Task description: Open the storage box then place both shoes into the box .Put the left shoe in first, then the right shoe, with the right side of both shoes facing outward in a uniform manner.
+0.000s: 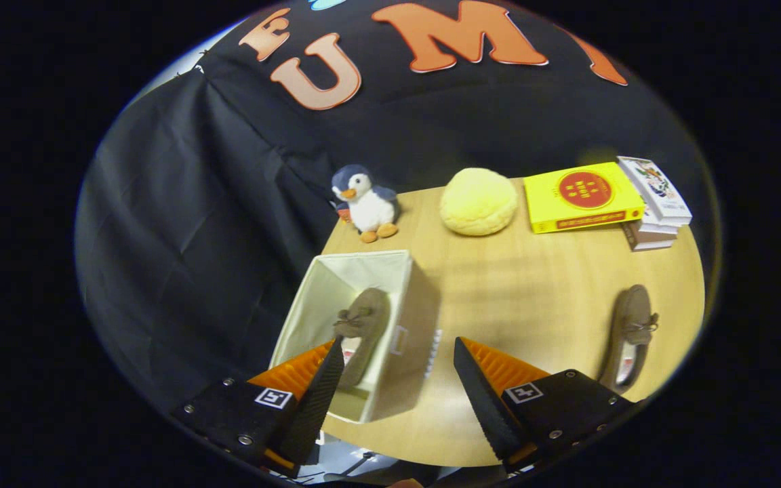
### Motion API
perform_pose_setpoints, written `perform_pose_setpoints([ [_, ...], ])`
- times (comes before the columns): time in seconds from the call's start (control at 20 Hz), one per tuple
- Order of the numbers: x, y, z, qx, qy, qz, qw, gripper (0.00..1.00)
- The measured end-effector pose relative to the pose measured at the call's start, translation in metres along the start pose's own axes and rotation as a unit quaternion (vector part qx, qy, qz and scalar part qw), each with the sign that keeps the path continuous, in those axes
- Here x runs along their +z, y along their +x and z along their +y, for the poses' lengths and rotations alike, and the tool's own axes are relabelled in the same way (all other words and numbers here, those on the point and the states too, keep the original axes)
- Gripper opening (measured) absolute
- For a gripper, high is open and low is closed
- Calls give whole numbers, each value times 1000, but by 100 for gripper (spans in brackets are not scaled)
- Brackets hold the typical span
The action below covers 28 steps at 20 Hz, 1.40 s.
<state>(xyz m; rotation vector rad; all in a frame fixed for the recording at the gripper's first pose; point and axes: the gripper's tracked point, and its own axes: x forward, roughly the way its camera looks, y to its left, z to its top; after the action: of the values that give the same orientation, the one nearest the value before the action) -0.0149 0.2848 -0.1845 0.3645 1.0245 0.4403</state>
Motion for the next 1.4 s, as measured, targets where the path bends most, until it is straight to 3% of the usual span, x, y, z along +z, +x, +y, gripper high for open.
perform_pose_setpoints([
  [0.5, -64, -37, -195, -140, 52, 31, 988, 99],
  [1.05, -108, -15, -329, -213, 51, 75, 973, 98],
  [1.15, -111, -3, -344, -221, 44, 83, 971, 91],
  [1.2, -108, 1, -349, -225, 44, 80, 970, 81],
  [1.4, -93, 23, -375, -249, 25, 56, 967, 66],
])
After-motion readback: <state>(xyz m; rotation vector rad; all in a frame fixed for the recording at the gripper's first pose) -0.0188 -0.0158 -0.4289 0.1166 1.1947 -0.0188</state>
